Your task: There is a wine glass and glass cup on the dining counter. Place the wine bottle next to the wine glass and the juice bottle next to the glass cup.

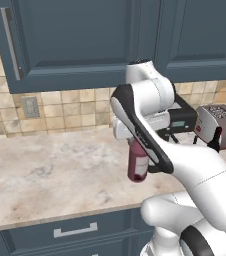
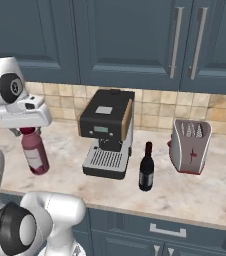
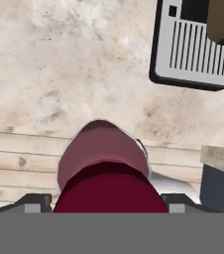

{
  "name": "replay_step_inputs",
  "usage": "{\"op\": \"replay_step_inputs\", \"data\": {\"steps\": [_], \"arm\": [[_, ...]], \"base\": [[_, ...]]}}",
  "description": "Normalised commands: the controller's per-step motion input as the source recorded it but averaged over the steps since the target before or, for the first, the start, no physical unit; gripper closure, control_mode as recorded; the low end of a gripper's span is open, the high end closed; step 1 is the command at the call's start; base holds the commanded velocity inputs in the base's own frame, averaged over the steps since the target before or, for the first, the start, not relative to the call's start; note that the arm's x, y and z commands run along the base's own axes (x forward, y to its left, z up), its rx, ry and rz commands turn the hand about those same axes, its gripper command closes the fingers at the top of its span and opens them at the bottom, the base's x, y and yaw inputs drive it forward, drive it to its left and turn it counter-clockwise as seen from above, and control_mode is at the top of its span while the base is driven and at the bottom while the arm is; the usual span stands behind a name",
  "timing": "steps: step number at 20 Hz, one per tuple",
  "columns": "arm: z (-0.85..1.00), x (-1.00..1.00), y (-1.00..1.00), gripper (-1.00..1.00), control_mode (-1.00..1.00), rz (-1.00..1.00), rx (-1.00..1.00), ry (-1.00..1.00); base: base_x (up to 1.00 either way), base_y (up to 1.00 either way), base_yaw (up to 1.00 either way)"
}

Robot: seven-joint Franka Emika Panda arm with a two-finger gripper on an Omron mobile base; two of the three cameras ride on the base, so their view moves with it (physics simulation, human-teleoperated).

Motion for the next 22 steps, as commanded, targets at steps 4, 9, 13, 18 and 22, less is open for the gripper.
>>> {"op": "replay_step_inputs", "data": {"steps": [4, 9, 13, 18, 22], "arm": [[0.10, -0.17, -0.02, 1.00, -1.00, 0.00, 0.00, 0.00], [0.00, 0.00, 0.00, 1.00, 1.00, 0.00, 0.00, 0.00], [0.00, 0.00, 0.00, 1.00, 1.00, 0.00, 0.00, 0.00], [0.00, 0.00, 0.00, 1.00, 1.00, 0.00, 0.00, 0.00], [0.00, 0.00, 0.00, 1.00, 1.00, 0.00, 0.00, 0.00]], "base": [[0.00, 0.00, 0.00], [0.00, 0.00, 0.00], [-0.19, 0.04, 0.00], [-0.65, 0.12, 0.14], [-0.45, 0.18, 0.52]]}}
